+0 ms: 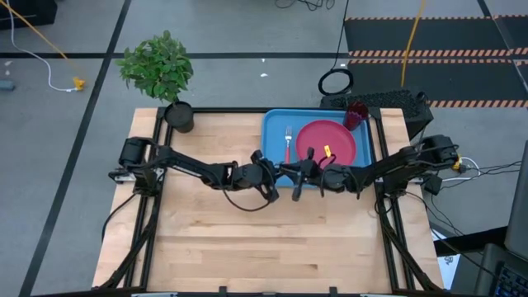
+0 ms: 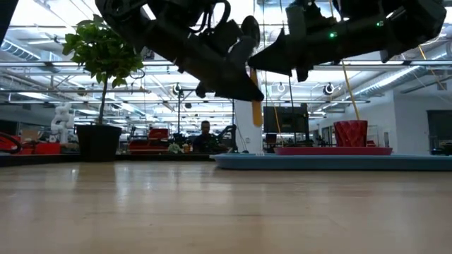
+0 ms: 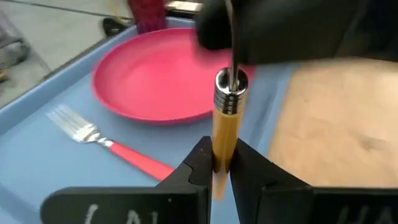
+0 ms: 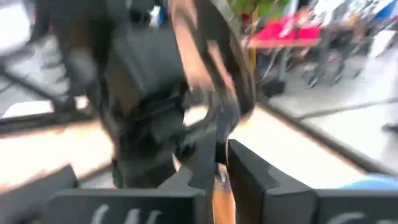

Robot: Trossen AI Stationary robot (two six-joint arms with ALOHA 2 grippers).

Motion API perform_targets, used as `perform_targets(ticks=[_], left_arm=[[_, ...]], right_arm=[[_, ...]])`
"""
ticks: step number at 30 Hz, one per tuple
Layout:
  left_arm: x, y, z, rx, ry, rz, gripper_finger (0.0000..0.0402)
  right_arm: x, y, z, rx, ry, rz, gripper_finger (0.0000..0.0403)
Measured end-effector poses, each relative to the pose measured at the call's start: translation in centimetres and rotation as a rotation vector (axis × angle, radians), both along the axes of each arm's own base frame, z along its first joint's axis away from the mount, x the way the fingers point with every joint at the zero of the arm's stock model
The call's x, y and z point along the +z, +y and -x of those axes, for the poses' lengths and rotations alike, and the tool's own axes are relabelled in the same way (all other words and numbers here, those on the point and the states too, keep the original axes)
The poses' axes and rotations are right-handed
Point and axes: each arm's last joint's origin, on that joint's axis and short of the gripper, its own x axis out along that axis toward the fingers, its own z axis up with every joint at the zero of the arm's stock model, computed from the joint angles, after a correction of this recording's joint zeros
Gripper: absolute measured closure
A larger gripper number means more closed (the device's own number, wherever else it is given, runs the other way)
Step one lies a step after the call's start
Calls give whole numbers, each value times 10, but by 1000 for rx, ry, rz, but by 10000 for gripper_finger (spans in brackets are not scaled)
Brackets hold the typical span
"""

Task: Pick and place plate/cup/fork/spoon on tray
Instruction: Put the yellow spoon on the blue tray to the left of the pink fork

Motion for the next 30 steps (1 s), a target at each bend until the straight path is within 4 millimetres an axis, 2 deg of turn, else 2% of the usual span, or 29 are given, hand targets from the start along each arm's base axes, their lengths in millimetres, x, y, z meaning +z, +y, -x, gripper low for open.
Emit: perform_targets(ticks=[8, 15, 19, 27, 30], left_arm=[[18, -4, 4, -207, -8, -29, 366], [20, 1, 2, -293, -25, -40, 368], [20, 3, 2, -296, -20, -45, 365], [20, 2, 2, -308, -28, -22, 362], [20, 2, 2, -298, -35, -2, 361]], right_arm=[[7, 4, 15, 203, 136, -61, 284], [9, 4, 18, 230, 163, -39, 263], [9, 5, 18, 251, 154, -44, 284], [13, 5, 17, 250, 115, -40, 382], [13, 3, 17, 246, 116, -42, 388]])
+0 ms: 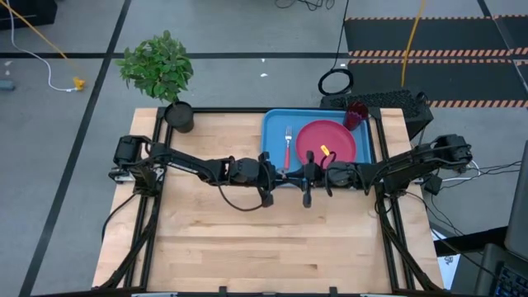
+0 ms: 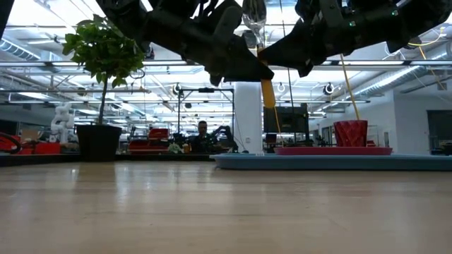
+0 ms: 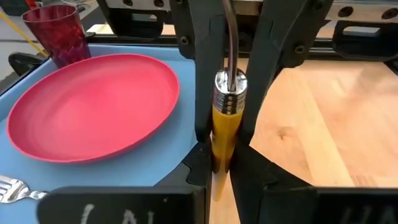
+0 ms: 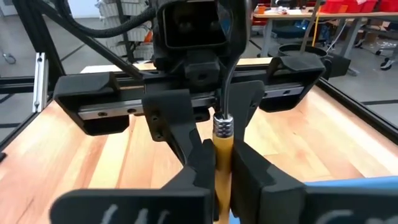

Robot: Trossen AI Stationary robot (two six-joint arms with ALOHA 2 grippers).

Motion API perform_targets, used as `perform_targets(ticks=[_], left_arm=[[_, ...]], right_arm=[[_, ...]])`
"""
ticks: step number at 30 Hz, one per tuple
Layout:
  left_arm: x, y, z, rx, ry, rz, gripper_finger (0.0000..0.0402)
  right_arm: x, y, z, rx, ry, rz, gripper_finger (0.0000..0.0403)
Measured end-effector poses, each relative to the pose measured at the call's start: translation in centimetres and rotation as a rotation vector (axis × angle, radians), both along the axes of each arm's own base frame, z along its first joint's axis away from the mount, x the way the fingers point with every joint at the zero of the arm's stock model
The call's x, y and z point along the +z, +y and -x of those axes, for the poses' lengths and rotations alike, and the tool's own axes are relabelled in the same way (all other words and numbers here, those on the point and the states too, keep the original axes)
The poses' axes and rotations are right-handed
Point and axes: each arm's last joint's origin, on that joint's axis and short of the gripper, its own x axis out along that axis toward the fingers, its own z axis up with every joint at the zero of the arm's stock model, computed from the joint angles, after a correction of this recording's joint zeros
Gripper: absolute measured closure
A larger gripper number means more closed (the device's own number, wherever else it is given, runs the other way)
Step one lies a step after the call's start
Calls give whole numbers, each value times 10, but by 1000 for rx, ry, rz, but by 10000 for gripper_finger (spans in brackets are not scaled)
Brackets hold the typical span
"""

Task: Pick and place plate/cup/fork/spoon on tray
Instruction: Put the yellow spoon on the blue tray to the left of the pink fork

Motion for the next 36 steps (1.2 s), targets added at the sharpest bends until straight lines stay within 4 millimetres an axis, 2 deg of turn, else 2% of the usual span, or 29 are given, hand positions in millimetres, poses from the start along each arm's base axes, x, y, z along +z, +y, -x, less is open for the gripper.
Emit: perform_targets(ticks=[5, 12, 15, 17, 20, 24, 30, 36], left_arm=[[0, 1, 0, 43, -11, 78, 349], [-1, -2, 1, 125, 7, 97, 263], [7, -2, 4, 154, -16, 90, 233], [20, -1, 8, 177, -56, 86, 221], [38, -1, 13, 223, -135, 78, 215], [49, -7, 13, 280, -231, 43, 214], [41, -22, 8, 360, -275, -70, 213], [34, -31, 2, 359, -325, -83, 213]], right_arm=[[1, -3, 1, -56, 0, 3, 376], [6, 1, 13, -147, 58, 59, 392], [7, 4, 21, -238, 99, 101, 392], [8, 6, 26, -304, 113, 123, 391], [8, 11, 29, -394, 103, 146, 388], [5, 18, 28, -472, 90, 168, 386], [7, 30, 25, -463, 36, 204, 385], [10, 38, 22, -462, -4, 250, 384]])
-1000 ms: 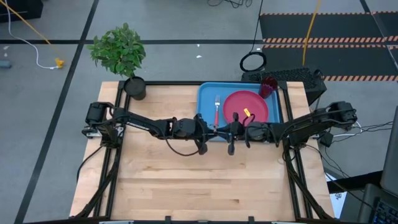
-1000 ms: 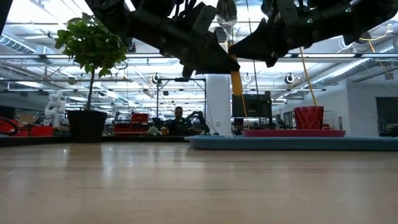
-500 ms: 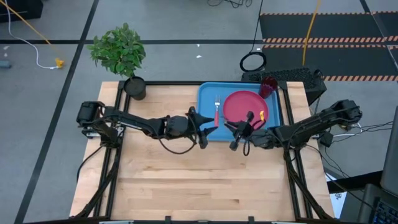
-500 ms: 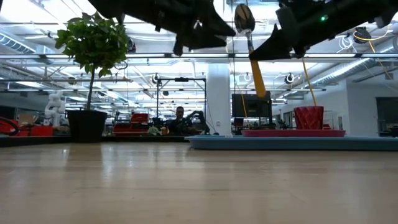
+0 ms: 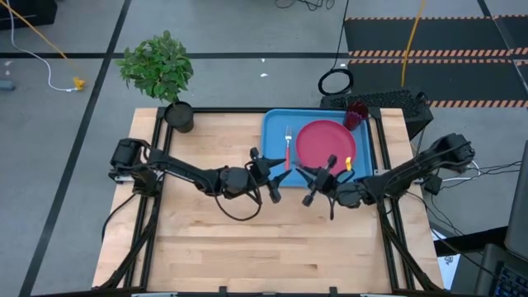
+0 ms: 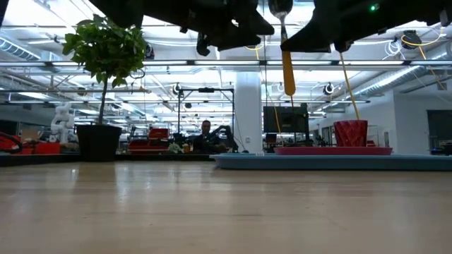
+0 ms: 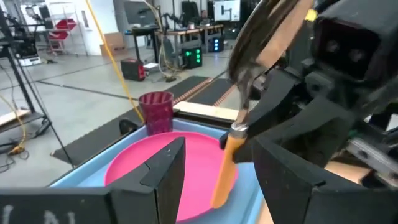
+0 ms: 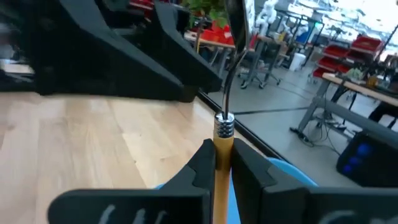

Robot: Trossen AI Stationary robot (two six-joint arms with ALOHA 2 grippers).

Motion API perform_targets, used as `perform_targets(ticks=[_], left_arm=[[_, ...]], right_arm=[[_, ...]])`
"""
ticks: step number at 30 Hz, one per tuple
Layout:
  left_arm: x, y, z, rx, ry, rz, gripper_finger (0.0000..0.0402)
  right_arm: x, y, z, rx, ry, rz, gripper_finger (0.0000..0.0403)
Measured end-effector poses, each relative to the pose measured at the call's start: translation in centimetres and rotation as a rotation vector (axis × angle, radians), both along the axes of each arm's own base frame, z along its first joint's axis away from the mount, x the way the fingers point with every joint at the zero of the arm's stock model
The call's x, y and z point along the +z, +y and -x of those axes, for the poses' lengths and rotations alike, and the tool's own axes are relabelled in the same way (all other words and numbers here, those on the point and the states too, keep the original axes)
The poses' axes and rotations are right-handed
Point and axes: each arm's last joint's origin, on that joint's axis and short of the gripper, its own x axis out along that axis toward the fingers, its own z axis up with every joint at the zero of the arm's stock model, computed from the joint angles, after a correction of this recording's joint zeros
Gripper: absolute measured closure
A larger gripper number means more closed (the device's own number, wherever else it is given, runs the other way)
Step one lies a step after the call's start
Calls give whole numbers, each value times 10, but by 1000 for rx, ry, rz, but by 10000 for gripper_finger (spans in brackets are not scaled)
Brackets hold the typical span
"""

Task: Pick and place plate/cup/fork/spoon on tray
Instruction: Put the yellow spoon on the blue tray to the left of the pink fork

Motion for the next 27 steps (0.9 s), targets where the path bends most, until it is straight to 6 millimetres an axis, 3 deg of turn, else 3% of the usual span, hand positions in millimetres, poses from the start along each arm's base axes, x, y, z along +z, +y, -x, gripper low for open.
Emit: perform_targets(ticks=[16, 20, 27], left_arm=[[16, -8, -3, 54, -47, -56, 213], [9, -10, -11, 55, -1, -86, 219], [-1, -13, -34, 74, 43, -154, 263]], right_arm=[[-6, 6, -13, -96, -14, 139, 383], [-6, 6, -15, -135, -13, 182, 383], [-9, -3, -20, -183, 12, 233, 383]])
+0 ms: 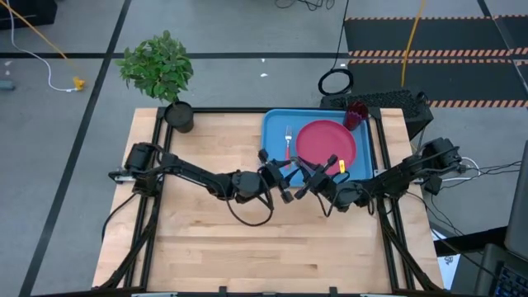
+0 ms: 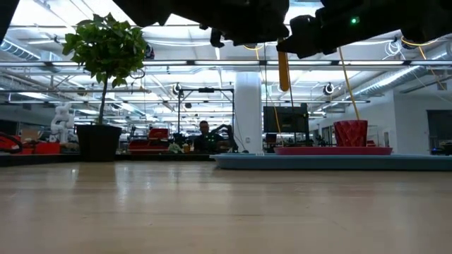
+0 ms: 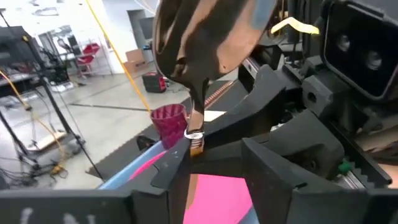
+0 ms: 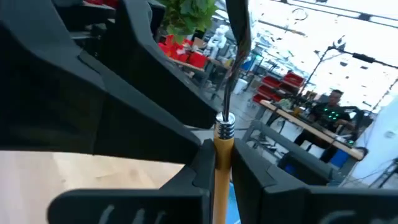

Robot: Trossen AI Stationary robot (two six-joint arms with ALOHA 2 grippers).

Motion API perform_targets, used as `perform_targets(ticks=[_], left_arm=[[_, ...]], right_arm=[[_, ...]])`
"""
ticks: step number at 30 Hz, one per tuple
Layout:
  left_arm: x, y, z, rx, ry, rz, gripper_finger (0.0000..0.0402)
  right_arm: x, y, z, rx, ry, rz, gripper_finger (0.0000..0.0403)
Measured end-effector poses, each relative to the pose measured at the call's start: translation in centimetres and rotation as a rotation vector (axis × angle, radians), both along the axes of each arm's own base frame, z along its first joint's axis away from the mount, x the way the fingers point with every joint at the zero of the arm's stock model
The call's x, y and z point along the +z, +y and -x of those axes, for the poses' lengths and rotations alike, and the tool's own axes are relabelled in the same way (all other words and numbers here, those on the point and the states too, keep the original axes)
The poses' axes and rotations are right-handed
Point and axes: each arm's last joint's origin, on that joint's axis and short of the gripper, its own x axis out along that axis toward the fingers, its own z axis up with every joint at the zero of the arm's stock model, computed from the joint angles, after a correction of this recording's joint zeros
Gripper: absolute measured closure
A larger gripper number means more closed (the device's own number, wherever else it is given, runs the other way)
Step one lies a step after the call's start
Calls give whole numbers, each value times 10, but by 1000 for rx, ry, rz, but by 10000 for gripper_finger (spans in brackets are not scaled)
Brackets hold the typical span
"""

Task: Pick and place plate/cup/fork/spoon on tray
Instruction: Put the yellow spoon on the blue tray to the left of the pink fork

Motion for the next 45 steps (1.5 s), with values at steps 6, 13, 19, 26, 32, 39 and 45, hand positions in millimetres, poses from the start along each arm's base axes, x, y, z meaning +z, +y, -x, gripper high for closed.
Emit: perform_targets(ticks=[6, 13, 19, 26, 32, 39, 45], left_arm=[[2, 8, -3, 16, 7, -27, 296], [1, 11, -3, 10, 36, -51, 309], [0, 12, -4, 9, 51, -70, 309], [1, 12, -3, 36, 74, -112, 309], [1, 12, -2, 60, 85, -120, 309], [2, 8, -1, 69, 83, -137, 309], [11, 8, 2, 63, 55, -120, 309]], right_arm=[[-1, -2, 3, -45, 32, 33, 383], [1, -2, 3, -56, 68, 77, 383], [1, -3, 3, -47, 78, 86, 383], [1, -1, 3, -38, 107, 114, 383], [1, -1, 3, -39, 126, 132, 383], [0, -1, 3, -36, 162, 158, 383], [-4, -1, 3, -15, 200, 175, 383]])
